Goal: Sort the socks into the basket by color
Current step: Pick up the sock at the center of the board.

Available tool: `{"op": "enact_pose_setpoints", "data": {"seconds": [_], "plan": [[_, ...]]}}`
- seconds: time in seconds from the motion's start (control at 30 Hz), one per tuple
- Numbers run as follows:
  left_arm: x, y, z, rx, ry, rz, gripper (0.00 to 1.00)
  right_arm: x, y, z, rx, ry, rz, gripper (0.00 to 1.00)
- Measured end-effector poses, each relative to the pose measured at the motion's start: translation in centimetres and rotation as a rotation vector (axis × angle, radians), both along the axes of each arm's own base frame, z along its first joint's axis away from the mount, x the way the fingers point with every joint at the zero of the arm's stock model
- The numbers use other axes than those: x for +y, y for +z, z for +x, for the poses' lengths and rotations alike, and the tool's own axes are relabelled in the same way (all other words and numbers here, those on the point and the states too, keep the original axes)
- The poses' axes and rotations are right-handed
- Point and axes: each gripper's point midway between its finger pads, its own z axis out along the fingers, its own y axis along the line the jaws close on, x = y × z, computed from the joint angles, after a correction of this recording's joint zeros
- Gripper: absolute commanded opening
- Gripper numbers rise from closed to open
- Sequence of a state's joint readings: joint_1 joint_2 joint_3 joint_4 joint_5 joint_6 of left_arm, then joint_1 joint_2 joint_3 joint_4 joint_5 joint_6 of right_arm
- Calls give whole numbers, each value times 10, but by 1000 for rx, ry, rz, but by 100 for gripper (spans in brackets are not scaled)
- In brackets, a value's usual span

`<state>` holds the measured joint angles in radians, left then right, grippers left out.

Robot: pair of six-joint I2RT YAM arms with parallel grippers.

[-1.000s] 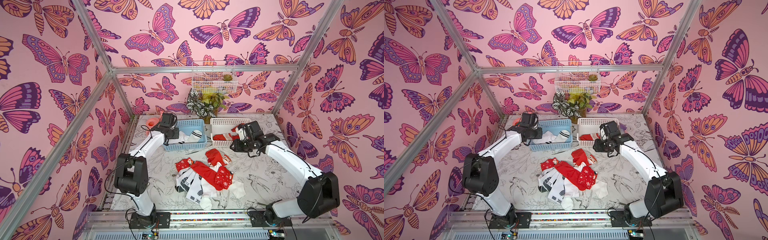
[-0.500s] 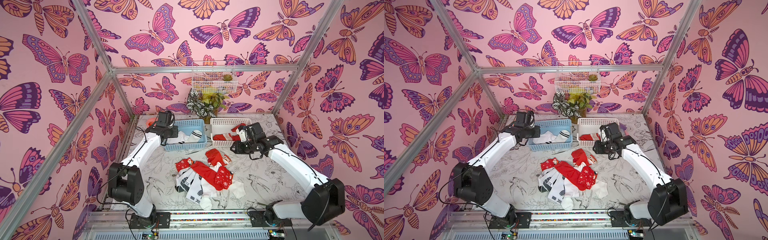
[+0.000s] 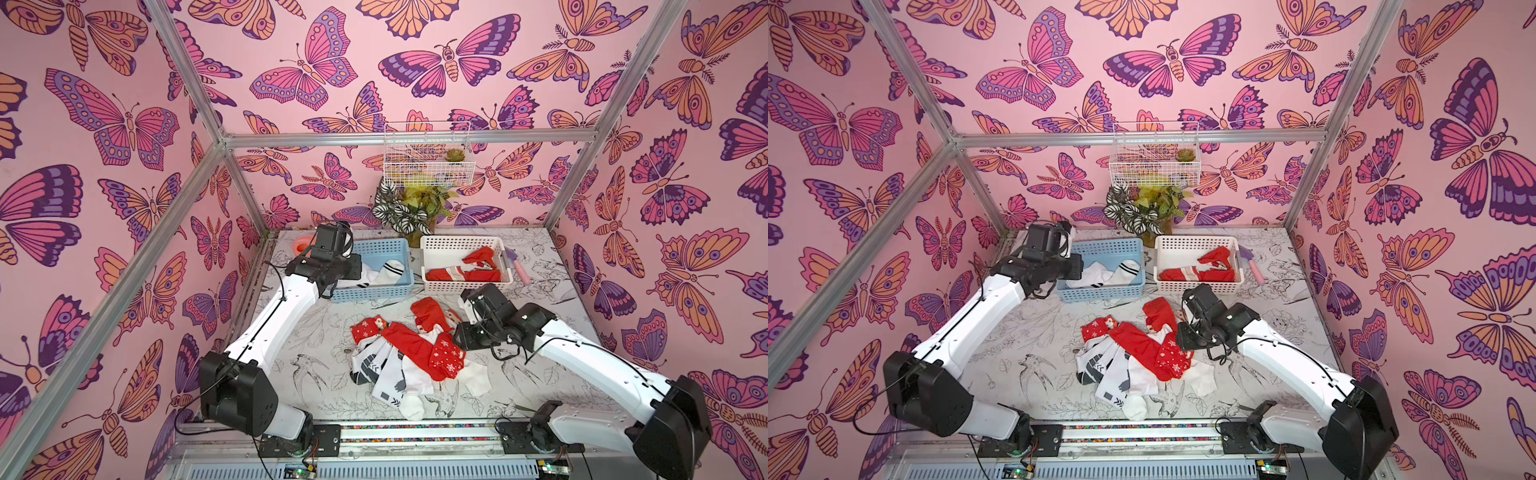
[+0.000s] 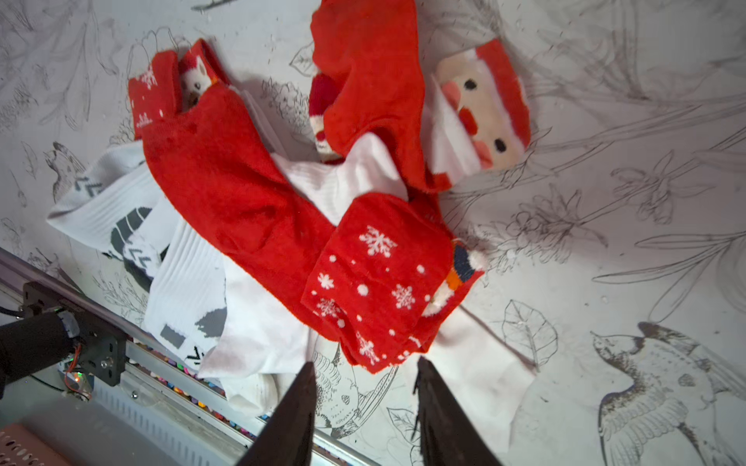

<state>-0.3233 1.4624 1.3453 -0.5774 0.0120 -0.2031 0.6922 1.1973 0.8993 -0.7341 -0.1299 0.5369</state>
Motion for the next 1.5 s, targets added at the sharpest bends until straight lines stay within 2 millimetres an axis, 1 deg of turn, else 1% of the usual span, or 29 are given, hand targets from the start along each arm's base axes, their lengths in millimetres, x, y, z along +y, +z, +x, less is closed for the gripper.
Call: {"op": "enact_pose_setpoints", "data": {"seconds": [0.1,0.23,0.4,0.5,0.73,0.83,1.07,1.2,1.5], "plan": [[-2,-2,-7,3,-9,1,25,6,-7,-17,22,28,-16,42],[-2,-9,-14,21,-8,0,26,13,-11,-29,31,62,-27,37],[-6,-11,-19,19,-17,13,26,20,-18,-35,49,93,-44,32],[-9,-7,-22,7,-21,21,26,23,-29,-38,76,119,-69,30],[-7,-2,-24,-15,-13,35,27,29,-55,-45,149,183,-122,29],[-7,-1,-24,-17,-12,37,27,31,-63,-49,170,210,-139,29],[-7,-1,-24,-17,-12,37,27,34,-72,-50,185,241,-155,31],[-7,-1,-24,-17,-12,38,27,36,-75,-49,192,249,-166,35],[-7,-2,-24,-17,-14,40,27,39,-70,-40,153,264,-177,37]]}}
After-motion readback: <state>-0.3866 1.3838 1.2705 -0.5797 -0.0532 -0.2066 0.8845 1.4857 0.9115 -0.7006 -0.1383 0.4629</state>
